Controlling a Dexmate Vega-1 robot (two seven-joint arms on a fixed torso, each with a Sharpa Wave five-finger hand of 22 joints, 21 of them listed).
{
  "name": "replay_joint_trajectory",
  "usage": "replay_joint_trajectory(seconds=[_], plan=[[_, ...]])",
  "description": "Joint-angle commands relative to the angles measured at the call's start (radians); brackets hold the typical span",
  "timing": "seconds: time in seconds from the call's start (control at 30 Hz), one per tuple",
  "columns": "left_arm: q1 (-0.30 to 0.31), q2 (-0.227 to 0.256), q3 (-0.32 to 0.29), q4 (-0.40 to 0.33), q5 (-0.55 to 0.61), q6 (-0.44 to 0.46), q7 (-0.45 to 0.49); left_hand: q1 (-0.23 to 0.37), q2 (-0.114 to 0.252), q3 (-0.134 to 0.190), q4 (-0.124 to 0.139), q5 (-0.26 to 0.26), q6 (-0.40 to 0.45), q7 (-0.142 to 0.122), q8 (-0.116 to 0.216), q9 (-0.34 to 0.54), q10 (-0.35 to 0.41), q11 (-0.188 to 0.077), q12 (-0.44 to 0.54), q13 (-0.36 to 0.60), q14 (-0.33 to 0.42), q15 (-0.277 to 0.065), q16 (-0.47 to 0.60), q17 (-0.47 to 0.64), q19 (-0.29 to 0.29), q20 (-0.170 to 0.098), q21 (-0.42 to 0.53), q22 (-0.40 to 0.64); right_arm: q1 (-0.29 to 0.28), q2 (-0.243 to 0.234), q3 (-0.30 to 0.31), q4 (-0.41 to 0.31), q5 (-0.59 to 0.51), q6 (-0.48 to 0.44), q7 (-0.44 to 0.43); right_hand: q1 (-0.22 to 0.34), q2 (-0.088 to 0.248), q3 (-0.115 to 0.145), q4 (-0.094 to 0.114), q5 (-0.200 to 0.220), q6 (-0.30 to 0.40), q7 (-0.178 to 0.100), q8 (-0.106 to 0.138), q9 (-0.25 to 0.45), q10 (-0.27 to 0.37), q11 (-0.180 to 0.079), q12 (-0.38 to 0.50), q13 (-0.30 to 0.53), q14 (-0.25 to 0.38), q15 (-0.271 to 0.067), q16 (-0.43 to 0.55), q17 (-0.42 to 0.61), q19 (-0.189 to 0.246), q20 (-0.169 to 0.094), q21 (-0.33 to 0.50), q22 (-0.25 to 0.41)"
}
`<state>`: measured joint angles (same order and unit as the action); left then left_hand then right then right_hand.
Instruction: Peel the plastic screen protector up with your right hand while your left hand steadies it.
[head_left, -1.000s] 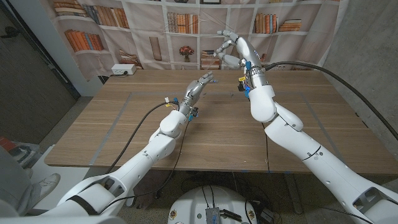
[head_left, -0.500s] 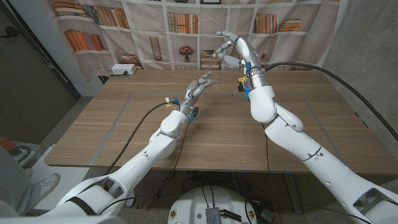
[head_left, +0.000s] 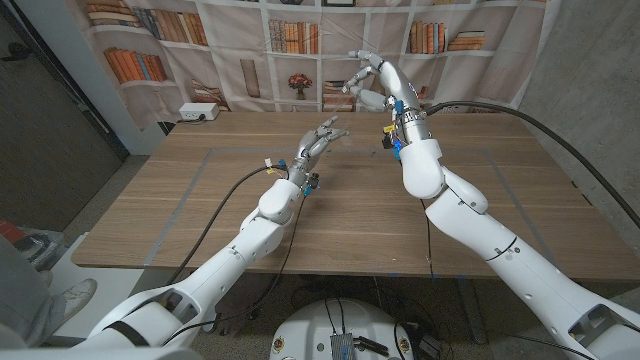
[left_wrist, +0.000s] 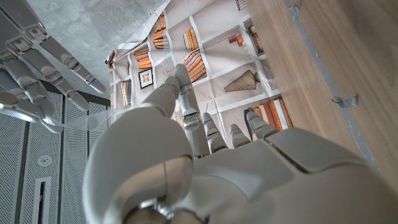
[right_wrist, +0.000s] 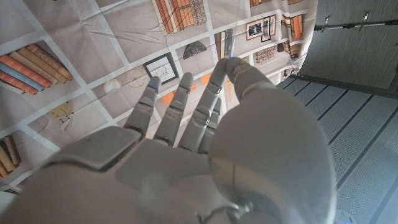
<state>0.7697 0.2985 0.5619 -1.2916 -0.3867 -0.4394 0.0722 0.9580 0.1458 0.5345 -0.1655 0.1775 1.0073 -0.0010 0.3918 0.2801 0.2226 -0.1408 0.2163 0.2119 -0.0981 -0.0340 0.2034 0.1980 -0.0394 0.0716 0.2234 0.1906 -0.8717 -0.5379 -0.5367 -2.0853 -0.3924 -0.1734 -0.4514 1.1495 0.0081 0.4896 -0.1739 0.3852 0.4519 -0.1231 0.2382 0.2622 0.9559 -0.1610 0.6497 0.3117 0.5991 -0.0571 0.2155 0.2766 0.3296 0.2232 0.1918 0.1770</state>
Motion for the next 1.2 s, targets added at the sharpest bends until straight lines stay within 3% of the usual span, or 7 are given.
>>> replay_joint_trajectory(seconds=[0.03,0.33,0.67,0.83,1.07,1.2], plan=[[0.014,0.008,-0.007,-0.017,-0.012,0.006,0.006,0.006,0.001,0.004,-0.001,-0.003,0.012,0.002,0.013,0.011,0.004,-0.001,0.004,0.003,0.000,-0.003,0.003,0.004,0.005,-0.006,0.006,0.003,-0.002,0.007,0.007,-0.005,-0.016,0.002,-0.025,-0.001,-0.004,-0.002,0.006,0.008,0.011,0.004,0.009,0.004,0.067,-0.053,0.005,0.004,0.010,-0.170,0.008,0.005,0.000,-0.001,-0.001,0.000],[0.012,0.013,-0.013,-0.018,-0.004,0.001,0.015,0.013,-0.003,0.002,0.001,-0.004,0.019,0.004,0.029,0.024,0.008,-0.002,0.005,0.003,-0.001,-0.005,0.003,0.004,0.005,-0.009,0.007,0.003,0.005,0.011,0.029,-0.012,-0.040,-0.026,-0.049,0.001,-0.005,-0.003,0.005,0.009,0.013,0.004,0.010,0.004,0.069,-0.053,0.005,0.004,0.011,-0.170,0.009,0.006,0.002,-0.001,0.000,0.000],[0.044,0.031,-0.023,-0.072,0.012,0.019,0.060,0.019,-0.006,0.000,0.003,-0.005,0.020,0.005,0.042,0.038,0.000,0.000,0.001,0.003,-0.002,-0.003,0.004,0.003,0.005,-0.007,0.007,0.004,0.005,0.007,0.053,-0.010,-0.044,-0.034,-0.069,0.002,-0.005,-0.004,0.005,0.012,0.014,0.008,0.010,0.004,0.070,-0.053,0.004,0.005,0.015,-0.170,0.011,0.008,0.004,-0.001,0.001,0.000],[0.075,0.049,-0.037,-0.137,0.027,0.046,0.108,0.022,-0.006,-0.001,0.004,-0.004,0.020,0.006,0.048,0.044,-0.005,0.002,-0.001,0.003,-0.003,-0.003,0.004,0.004,0.005,-0.007,0.007,0.004,0.002,-0.004,0.062,-0.012,-0.035,-0.031,-0.064,0.003,-0.005,-0.005,0.005,0.013,0.014,0.008,0.010,0.004,0.071,-0.053,0.003,0.005,0.017,-0.171,0.012,0.009,0.005,-0.001,0.001,0.000],[0.081,0.072,-0.058,-0.128,0.006,0.022,0.082,0.024,-0.008,-0.002,0.005,-0.005,0.021,0.004,0.054,0.049,-0.005,0.003,0.000,0.003,-0.005,-0.003,0.003,0.004,0.004,-0.006,0.007,0.004,0.012,0.005,0.060,-0.020,-0.048,-0.071,-0.065,0.002,-0.005,-0.005,0.006,0.015,0.015,0.010,0.010,0.004,0.073,-0.052,0.003,0.005,0.019,-0.169,0.013,0.009,0.006,-0.001,0.002,0.000],[0.113,0.093,-0.070,-0.164,0.023,0.023,0.110,0.026,-0.009,-0.003,0.006,-0.005,0.018,0.006,0.057,0.054,-0.004,0.004,0.000,0.003,-0.005,-0.003,0.003,0.004,0.004,-0.006,0.007,0.004,0.025,0.016,0.054,-0.023,-0.058,-0.106,-0.066,0.002,-0.005,-0.006,0.006,0.016,0.013,0.010,0.009,0.004,0.073,-0.052,0.003,0.006,0.021,-0.170,0.014,0.010,0.006,-0.001,0.002,0.000]])
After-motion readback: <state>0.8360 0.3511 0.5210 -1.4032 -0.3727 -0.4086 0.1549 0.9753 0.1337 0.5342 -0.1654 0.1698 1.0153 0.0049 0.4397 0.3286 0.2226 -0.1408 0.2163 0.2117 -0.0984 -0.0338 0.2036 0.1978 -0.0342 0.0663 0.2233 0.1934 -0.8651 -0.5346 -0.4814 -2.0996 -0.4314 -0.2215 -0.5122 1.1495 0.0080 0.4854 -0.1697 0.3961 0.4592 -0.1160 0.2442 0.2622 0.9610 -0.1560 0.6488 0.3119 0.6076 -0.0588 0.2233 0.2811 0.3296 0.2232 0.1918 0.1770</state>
